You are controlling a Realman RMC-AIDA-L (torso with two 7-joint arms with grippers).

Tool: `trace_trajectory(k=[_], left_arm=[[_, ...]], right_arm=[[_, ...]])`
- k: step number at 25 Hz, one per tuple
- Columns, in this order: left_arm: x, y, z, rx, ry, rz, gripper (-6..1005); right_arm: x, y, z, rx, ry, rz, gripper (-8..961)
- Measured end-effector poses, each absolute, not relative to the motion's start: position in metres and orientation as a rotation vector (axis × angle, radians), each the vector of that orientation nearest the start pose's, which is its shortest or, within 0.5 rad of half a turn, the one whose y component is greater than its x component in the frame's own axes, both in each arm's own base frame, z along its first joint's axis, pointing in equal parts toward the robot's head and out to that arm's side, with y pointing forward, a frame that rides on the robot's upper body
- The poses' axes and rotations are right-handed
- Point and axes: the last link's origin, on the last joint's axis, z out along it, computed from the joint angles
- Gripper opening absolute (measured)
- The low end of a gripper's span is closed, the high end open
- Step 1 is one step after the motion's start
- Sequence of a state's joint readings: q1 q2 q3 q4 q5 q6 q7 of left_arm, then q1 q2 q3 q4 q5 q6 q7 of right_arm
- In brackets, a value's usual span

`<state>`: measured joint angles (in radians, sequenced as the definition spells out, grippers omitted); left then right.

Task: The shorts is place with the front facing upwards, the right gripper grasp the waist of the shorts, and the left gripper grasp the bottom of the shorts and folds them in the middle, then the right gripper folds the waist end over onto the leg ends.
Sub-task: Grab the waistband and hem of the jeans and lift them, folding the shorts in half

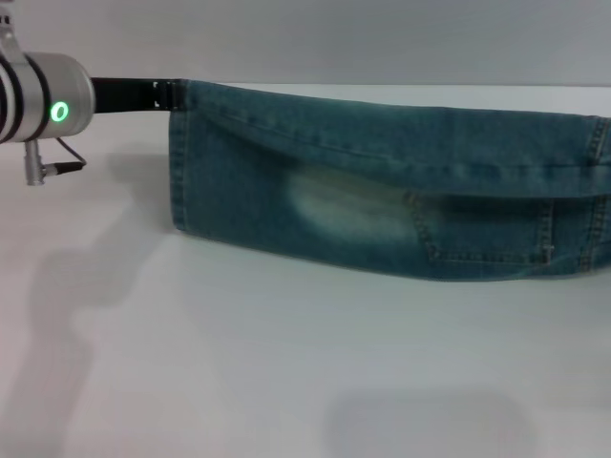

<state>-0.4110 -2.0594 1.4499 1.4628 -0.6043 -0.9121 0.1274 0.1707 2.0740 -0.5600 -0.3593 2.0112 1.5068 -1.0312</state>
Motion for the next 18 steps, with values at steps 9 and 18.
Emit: trace_trajectory(k=[9,18], left_arm=[[-0.170,0.410,0.021,-2.055,-1.131,-0.295,132],[-0.160,0.435,-0.015,-2.072,-1.124,-0.459,138]], right_arm=[[0.380,0.241,0.070,-1.048,1.699,1.857,-1],[0.411,0.249,0.071,-0.848,1.652,1.702,57]])
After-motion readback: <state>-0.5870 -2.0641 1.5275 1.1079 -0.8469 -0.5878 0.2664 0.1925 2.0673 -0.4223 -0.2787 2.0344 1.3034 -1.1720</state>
